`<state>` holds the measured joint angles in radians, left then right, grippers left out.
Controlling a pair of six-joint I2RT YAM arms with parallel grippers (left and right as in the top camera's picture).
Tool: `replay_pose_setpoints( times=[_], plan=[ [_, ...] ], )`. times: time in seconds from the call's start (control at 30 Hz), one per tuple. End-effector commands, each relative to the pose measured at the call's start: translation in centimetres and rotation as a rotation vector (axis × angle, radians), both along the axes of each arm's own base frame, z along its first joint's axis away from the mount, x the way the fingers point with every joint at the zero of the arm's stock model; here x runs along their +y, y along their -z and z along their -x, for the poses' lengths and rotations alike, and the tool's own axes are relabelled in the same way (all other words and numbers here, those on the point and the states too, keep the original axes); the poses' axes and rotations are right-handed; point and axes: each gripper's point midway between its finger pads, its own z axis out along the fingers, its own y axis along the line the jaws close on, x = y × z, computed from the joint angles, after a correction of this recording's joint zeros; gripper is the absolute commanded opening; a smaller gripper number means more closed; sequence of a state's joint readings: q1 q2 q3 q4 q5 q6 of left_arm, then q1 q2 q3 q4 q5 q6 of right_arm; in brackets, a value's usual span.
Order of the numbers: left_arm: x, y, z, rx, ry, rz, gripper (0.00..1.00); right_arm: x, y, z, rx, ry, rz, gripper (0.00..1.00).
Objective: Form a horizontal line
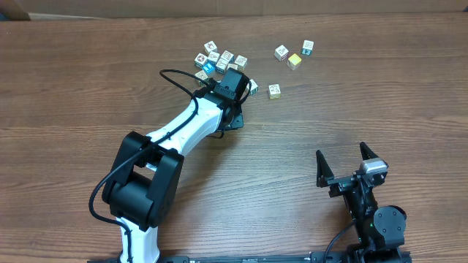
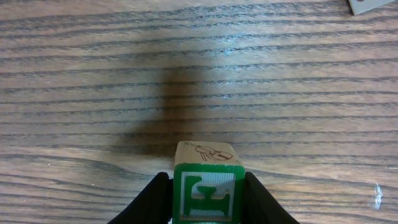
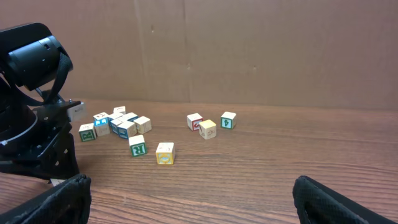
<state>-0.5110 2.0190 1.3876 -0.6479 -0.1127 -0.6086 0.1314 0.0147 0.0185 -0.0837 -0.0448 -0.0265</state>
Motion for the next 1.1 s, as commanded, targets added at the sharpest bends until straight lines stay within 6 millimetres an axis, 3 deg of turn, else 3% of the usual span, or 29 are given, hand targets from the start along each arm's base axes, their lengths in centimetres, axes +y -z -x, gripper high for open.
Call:
replay_pose_setpoints(
  times=[0.0,0.13,0.3,1.07],
  plan=[
    [-0.74,1.14,1.09,0.052,0.000,0.017,0.29,-0.16,0.20,-0.02,-0.004,0.008,0.004,1.00],
    [-0.74,1.14,1.09,0.052,0.000,0.017,0.31,-0.16,0.20,-0.02,-0.004,0.008,0.004,1.00],
    [-0.74,1.14,1.09,0.052,0.000,0.017,0.45,-0.16,0.20,-0.02,-0.004,0.008,0.004,1.00],
    [-0.57,1.15,1.09,0.051,-0.002,0.009,0.35,-0.16,0.20,-0.02,-0.004,0.008,0.004,1.00]
  ],
)
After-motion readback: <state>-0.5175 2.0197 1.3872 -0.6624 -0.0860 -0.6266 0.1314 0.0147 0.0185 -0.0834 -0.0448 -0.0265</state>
